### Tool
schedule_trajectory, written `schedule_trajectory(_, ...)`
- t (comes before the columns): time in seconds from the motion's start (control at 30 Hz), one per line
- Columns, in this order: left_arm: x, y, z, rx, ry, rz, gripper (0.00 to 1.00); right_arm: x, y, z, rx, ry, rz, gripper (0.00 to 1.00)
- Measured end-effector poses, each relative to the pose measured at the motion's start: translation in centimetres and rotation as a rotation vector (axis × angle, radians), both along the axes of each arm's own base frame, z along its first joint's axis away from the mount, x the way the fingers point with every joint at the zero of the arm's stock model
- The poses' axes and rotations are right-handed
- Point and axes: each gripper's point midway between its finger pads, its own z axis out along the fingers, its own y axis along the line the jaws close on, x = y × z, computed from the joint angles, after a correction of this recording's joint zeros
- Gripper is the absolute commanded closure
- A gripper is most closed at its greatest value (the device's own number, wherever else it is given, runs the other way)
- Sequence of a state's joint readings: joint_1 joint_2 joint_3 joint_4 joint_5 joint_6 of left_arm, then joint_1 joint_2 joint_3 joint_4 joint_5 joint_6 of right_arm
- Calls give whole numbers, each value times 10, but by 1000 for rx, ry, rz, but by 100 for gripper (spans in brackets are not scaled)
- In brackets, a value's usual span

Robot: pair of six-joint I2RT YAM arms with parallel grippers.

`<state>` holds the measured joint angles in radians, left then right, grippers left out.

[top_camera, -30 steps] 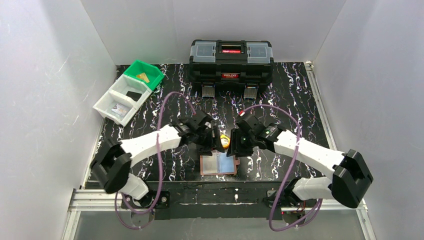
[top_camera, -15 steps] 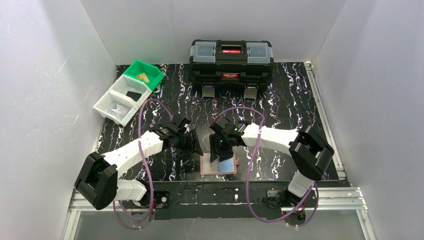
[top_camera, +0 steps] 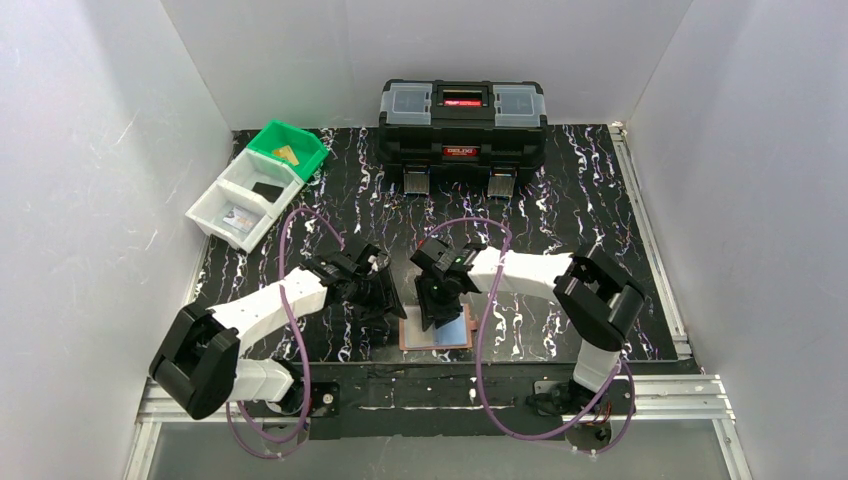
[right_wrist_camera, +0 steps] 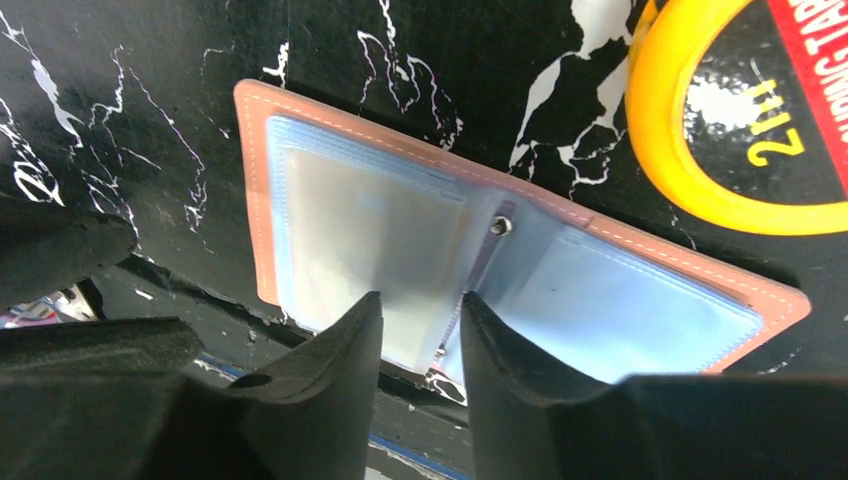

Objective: Take the credit cards out of the card holder
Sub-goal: Remove the credit card from the card holder.

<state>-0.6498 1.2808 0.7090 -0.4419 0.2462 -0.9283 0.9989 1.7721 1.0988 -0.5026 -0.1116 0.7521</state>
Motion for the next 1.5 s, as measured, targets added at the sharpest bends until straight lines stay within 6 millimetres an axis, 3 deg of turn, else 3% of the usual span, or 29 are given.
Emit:
schedule_trajectory(0.13,-1,-4,-1,-19,11,1,55,1,0,-2,-2,-8,25,75)
schedule_trajectory(0.37,-4,-11,-8,-38,52,-25,62,1,1,-6,30,-2,29,88)
schedule_trajectory(0.7,-2,-27,-16,-44,87,-90,66,0,3,-7,107,29,7,95)
schedule_trajectory(1.1,-5,-23,-23,-5,93,-104,66,1,4,-8,175,88,-26,98)
schedule_trajectory(1.2,-6,-21,-23,2,93,-105,66,0,5,-8,182,94,-30,92)
schedule_trajectory(1.33,-7,-19,-22,9,89,-109,66,0,6,-6,193,102,-35,67)
schedule_trajectory(1.5,-6,-11,-15,35,56,-93,64,-1,13,1,220,96,-28,49)
